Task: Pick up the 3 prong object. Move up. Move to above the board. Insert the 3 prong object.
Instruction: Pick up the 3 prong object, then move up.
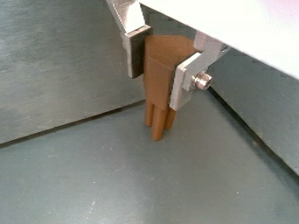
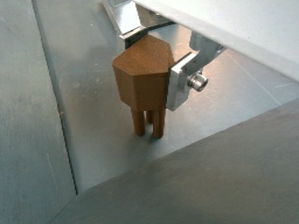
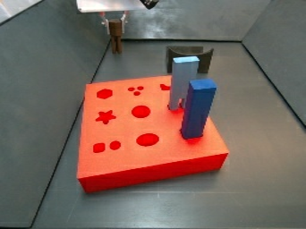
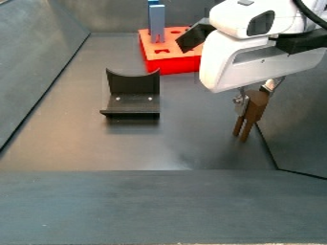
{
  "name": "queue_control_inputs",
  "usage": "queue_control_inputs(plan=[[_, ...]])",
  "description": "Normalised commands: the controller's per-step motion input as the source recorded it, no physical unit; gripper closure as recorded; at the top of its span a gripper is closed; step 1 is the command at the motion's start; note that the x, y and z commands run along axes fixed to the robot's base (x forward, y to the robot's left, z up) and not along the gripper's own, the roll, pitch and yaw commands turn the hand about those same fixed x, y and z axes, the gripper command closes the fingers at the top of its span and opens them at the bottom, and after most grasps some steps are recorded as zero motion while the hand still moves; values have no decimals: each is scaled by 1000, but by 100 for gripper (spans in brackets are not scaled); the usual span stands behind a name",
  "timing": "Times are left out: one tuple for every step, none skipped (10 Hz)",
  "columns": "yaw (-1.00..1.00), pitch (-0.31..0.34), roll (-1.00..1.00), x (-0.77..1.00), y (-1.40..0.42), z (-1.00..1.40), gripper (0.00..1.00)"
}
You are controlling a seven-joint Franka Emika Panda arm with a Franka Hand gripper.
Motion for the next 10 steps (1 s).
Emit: queue_control_inputs(plan=[[0,0,0,0,0,0,100],[0,0,0,0,0,0,100],[0,0,0,0,0,0,100],[0,0,0,0,0,0,100],[0,0,0,0,0,0,100],[0,0,0,0,0,0,100],[0,0,0,0,0,0,100],[0,0,0,0,0,0,100],[0,0,0,0,0,0,100],[0,0,0,0,0,833,100]])
